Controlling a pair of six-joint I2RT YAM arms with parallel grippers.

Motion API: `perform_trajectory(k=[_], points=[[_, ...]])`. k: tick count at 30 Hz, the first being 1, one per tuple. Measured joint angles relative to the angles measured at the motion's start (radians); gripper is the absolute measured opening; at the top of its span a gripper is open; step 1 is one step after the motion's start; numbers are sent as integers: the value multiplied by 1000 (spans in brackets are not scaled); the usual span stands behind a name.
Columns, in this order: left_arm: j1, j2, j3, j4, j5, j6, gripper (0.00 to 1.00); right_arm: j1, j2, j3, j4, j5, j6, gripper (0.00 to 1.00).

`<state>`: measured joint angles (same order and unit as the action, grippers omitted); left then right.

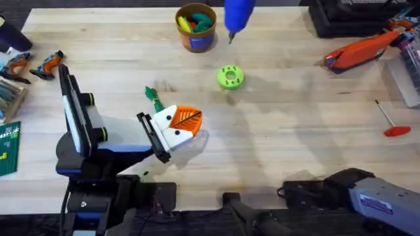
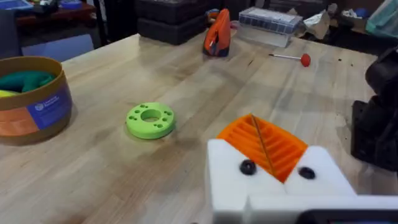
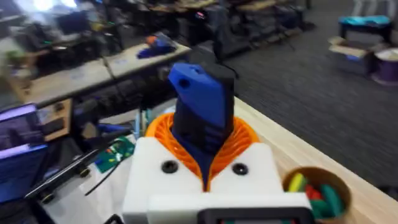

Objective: Pick up the gripper from the table and insert it into the empty holder that is missing its gripper. Then pick up a screw, insert it into the mounting hole, and use the screwdriver to tighten it. Finally, clean up the table by picking up the vegetable and placing it into the bucket.

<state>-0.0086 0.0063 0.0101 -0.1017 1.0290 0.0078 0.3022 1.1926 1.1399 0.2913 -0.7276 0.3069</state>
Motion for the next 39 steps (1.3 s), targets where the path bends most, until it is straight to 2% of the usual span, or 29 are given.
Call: perform_trajectory(k=[6,9,19,25,39], points=[[0,0,0,0,0,0,7,40,-9,-202,381,-98,100,26],[0,0,0,0,0,0,7,77,-8,-271,484,-124,128,26],[0,0,0,0,0,0,7,219,48,-303,640,-162,151,26],[0,0,0,0,0,0,7,254,115,-304,769,-169,192,26],[0,0,0,0,0,0,7,382,121,-304,785,-173,166,26]])
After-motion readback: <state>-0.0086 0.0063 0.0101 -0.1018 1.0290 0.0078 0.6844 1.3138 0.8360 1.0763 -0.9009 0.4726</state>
